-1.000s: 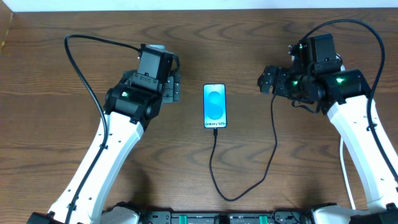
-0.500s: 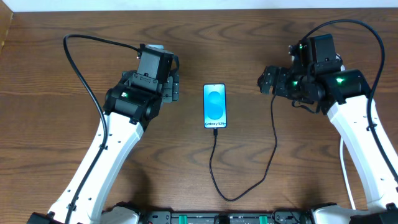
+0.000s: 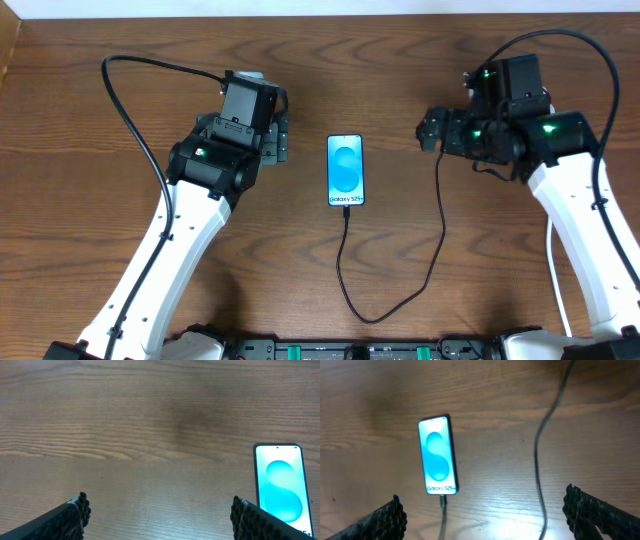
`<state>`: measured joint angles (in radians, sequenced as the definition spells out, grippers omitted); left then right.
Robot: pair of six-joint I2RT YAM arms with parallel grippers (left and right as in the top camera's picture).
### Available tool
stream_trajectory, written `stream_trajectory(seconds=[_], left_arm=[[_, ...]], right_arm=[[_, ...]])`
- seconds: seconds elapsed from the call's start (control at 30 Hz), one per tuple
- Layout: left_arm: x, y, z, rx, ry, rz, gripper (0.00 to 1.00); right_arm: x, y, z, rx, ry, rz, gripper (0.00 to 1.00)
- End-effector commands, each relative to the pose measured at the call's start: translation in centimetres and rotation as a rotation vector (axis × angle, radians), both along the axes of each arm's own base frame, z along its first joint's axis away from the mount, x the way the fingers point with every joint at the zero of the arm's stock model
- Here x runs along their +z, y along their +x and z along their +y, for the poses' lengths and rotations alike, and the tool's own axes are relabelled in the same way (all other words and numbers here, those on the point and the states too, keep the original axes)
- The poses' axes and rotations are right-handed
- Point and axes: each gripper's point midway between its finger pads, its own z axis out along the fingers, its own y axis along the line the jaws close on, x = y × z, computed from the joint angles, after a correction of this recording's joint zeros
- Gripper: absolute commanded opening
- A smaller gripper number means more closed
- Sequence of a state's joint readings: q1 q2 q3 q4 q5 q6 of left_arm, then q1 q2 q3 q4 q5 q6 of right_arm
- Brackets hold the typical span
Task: Plug charger to phone and switch on socket
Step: 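Move the right gripper to the power strip's orange switch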
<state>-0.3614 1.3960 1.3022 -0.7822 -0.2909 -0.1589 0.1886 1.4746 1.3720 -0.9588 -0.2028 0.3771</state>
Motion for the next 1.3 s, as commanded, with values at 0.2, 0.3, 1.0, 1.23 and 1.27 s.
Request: stream_trajectory(seconds=[0.2, 0.3, 1.0, 1.23, 1.27], left_arm=[[0.4, 0.0, 0.4, 0.007, 0.016, -0.01, 0.91], [0.4, 0.0, 0.4, 0.007, 0.016, -0.01, 0.91], [0.4, 0.0, 0.4, 0.007, 0.016, -0.01, 0.91], [0.4, 0.0, 0.4, 0.007, 0.016, -0.01, 0.92], [0.4, 0.0, 0.4, 0.007, 0.016, -0.01, 0.91]], right_arm=[[5.4, 0.2, -9.6, -0.038, -0.05, -0.075, 0.99], [6.2, 0.2, -13.6, -0.111, -0.077, -0.081, 0.99], [-7.5, 8.2, -24.1, -0.076, 0.125, 0.05, 0.99], [-9.7, 10.6, -22.8, 0.024, 0.172, -0.022, 0.99], [-10.1, 10.8, -22.7, 0.036, 0.168, -0.024, 0.99]])
